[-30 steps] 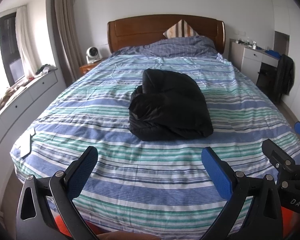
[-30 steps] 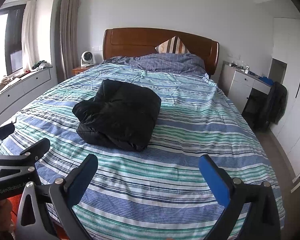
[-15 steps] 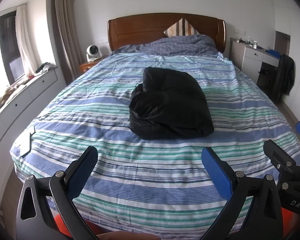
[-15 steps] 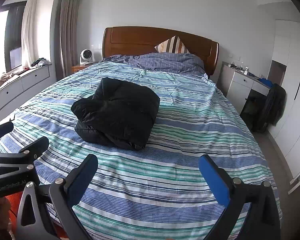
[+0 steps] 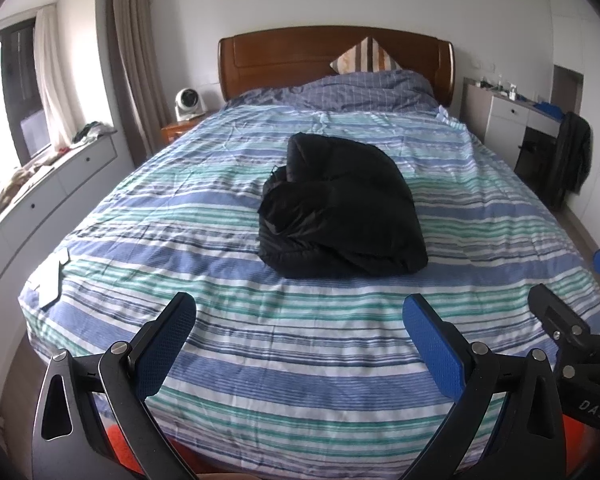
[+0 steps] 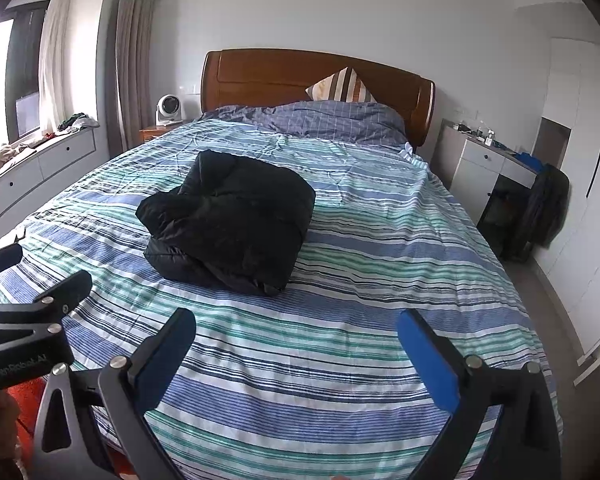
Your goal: Fold large clothes
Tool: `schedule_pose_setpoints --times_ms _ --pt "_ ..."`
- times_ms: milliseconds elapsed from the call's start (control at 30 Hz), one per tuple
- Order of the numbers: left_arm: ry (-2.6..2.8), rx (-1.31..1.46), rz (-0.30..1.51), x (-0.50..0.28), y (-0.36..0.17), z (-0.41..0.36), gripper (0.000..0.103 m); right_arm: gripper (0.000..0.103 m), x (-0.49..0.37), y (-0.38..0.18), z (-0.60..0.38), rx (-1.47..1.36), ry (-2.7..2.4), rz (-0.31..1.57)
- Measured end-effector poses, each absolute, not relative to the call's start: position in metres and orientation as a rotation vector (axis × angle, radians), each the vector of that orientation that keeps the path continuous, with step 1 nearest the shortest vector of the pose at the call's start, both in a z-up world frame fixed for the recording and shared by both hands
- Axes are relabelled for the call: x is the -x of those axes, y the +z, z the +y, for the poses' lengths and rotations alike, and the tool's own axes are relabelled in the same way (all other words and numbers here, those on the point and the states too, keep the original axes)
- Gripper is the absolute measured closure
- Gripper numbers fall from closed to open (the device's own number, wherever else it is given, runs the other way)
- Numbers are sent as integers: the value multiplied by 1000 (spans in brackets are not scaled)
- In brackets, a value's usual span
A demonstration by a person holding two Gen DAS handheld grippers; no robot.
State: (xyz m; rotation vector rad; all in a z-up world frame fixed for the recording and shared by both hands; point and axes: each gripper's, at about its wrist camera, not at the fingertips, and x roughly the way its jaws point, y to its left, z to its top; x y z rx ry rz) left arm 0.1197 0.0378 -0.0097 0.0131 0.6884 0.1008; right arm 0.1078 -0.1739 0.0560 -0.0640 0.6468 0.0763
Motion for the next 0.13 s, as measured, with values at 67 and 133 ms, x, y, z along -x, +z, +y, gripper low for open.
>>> schedule_pose_setpoints --times_ms 67,133 --pt "104 -22 679 -119 -8 36 0 0 -108 55 -175 62 75 649" --pt "102 -29 677 -118 -9 35 0 0 -107 56 -175 58 76 650"
